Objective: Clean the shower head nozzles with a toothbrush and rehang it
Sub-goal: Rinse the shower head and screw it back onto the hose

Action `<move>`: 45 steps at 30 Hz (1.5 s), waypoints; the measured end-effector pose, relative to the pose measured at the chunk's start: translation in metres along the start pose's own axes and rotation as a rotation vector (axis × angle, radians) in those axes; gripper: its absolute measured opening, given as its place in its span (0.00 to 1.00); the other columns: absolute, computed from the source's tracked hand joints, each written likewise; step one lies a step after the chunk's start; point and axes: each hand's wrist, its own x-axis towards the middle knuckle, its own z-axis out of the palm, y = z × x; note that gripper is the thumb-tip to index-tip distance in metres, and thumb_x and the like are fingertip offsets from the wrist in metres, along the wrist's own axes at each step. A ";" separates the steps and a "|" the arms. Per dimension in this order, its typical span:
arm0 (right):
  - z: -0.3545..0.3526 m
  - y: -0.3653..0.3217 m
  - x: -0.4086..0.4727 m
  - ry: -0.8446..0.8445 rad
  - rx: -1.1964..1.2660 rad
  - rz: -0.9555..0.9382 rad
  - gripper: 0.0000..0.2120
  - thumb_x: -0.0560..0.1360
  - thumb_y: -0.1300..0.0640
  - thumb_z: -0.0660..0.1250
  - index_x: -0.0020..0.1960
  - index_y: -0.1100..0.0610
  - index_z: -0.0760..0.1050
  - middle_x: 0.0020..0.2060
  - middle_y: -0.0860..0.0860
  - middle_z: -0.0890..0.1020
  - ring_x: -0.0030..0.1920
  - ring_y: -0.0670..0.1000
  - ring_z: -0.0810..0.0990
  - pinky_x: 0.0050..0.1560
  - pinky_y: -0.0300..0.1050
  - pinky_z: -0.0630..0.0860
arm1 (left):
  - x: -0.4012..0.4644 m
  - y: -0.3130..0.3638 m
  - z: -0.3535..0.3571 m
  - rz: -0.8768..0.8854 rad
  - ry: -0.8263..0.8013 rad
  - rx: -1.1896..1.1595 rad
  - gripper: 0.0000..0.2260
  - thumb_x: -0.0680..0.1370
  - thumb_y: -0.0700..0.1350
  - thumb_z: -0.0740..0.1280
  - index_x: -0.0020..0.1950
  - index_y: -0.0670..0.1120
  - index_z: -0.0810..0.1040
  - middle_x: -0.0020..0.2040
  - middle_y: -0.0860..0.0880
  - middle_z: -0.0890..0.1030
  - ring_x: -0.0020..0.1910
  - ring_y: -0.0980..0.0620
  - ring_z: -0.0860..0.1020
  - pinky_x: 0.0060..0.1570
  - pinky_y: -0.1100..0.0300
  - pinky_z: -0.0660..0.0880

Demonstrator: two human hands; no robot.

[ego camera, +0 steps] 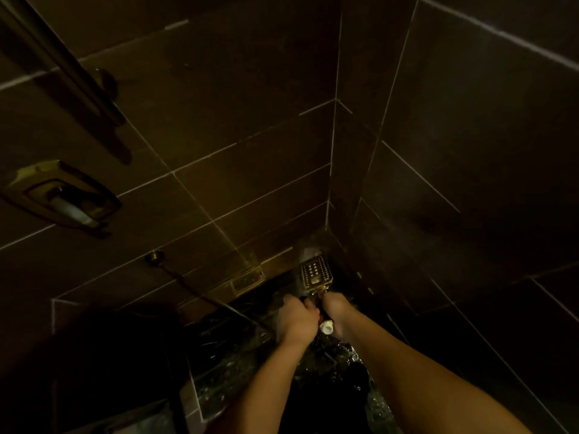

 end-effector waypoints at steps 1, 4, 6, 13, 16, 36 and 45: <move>0.001 -0.002 -0.002 -0.010 0.006 -0.009 0.15 0.80 0.64 0.55 0.38 0.62 0.76 0.32 0.57 0.76 0.29 0.52 0.73 0.25 0.40 0.72 | 0.000 0.001 0.001 0.001 0.001 -0.009 0.14 0.82 0.50 0.62 0.61 0.42 0.73 0.55 0.44 0.82 0.54 0.44 0.81 0.51 0.50 0.78; 0.002 -0.009 -0.006 -0.055 -0.002 -0.016 0.14 0.80 0.64 0.57 0.39 0.62 0.77 0.34 0.58 0.77 0.31 0.53 0.74 0.28 0.42 0.73 | 0.000 0.006 0.001 0.013 0.010 -0.024 0.15 0.82 0.50 0.62 0.62 0.41 0.72 0.58 0.42 0.81 0.57 0.43 0.81 0.50 0.52 0.77; 0.000 -0.012 -0.009 -0.071 -0.001 -0.019 0.14 0.80 0.64 0.58 0.39 0.62 0.78 0.32 0.57 0.79 0.31 0.53 0.77 0.26 0.41 0.74 | -0.001 0.010 0.000 0.019 0.021 -0.040 0.14 0.82 0.50 0.62 0.62 0.41 0.72 0.57 0.42 0.82 0.56 0.43 0.81 0.50 0.51 0.78; -0.001 -0.016 -0.009 -0.069 0.015 -0.036 0.14 0.82 0.62 0.56 0.41 0.61 0.76 0.32 0.56 0.76 0.30 0.52 0.74 0.27 0.42 0.72 | 0.001 0.017 -0.003 0.102 0.032 -0.104 0.10 0.82 0.50 0.59 0.58 0.45 0.70 0.49 0.46 0.83 0.47 0.48 0.83 0.49 0.48 0.81; -0.003 -0.018 -0.012 -0.061 -0.033 -0.058 0.14 0.82 0.62 0.57 0.42 0.61 0.77 0.34 0.57 0.78 0.32 0.52 0.76 0.26 0.41 0.74 | 0.005 0.018 0.000 0.106 0.029 -0.066 0.10 0.82 0.51 0.59 0.57 0.46 0.71 0.49 0.46 0.83 0.47 0.47 0.83 0.49 0.46 0.82; 0.048 -0.056 -0.027 -0.018 0.098 -0.179 0.15 0.82 0.62 0.54 0.39 0.61 0.73 0.31 0.55 0.72 0.29 0.50 0.68 0.28 0.42 0.67 | 0.017 0.038 -0.061 0.362 -0.046 -0.124 0.10 0.83 0.50 0.60 0.59 0.45 0.71 0.49 0.48 0.83 0.48 0.48 0.84 0.45 0.50 0.82; 0.048 -0.058 -0.026 -0.030 0.099 -0.187 0.15 0.82 0.61 0.53 0.39 0.60 0.72 0.29 0.54 0.71 0.24 0.48 0.68 0.21 0.38 0.66 | 0.016 0.039 -0.070 0.369 -0.062 -0.198 0.08 0.84 0.48 0.60 0.56 0.45 0.71 0.46 0.49 0.83 0.42 0.53 0.83 0.43 0.56 0.82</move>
